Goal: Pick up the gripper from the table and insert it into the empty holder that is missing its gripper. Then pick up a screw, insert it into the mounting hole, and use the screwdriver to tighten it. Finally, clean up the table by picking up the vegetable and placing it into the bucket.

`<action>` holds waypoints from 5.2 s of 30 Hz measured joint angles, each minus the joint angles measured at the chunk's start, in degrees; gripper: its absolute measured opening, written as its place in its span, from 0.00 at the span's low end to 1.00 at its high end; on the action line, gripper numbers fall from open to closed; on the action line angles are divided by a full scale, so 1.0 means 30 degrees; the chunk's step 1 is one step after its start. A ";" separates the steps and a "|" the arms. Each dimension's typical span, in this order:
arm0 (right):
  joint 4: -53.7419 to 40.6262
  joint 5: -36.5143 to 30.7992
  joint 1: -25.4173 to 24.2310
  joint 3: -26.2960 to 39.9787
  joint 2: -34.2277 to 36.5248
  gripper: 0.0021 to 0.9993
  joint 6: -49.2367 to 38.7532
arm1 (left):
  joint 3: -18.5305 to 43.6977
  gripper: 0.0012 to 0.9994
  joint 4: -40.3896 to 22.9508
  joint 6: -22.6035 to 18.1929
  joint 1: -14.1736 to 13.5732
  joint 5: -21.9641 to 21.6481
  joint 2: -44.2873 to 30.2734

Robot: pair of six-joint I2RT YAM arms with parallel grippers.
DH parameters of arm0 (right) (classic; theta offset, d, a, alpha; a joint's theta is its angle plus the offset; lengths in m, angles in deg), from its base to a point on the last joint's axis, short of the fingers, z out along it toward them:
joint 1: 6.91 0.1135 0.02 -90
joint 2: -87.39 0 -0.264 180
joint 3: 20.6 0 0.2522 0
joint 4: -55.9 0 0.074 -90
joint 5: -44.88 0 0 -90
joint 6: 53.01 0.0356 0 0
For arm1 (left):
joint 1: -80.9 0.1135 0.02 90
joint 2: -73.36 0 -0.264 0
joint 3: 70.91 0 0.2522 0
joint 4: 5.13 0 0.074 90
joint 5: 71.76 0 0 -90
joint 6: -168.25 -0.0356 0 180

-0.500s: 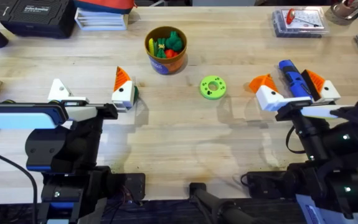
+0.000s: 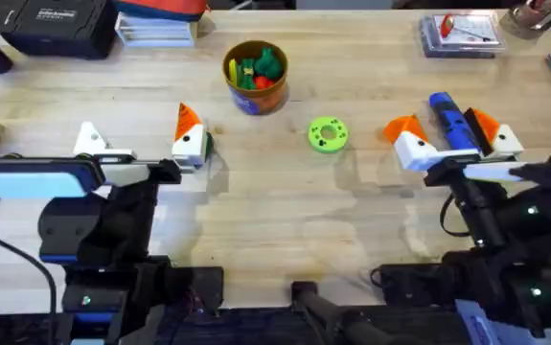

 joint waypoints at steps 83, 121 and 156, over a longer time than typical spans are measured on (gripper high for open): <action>-1.5941 -0.0259 0.0000 1.6469 1.0899 0.99 0.0624 | 0.1310 0.99 -0.0962 -0.0686 -0.0415 1.2520 -0.0651; -1.5941 -0.0259 0.0000 1.6469 1.0899 0.99 0.0627 | -0.0043 0.99 -0.0886 0.0018 -0.2324 1.6156 -0.0087; -1.5822 -0.0223 0.0000 1.6469 1.0899 0.99 0.0665 | -0.0043 0.99 -0.0865 0.3328 -0.2324 1.6217 -0.0084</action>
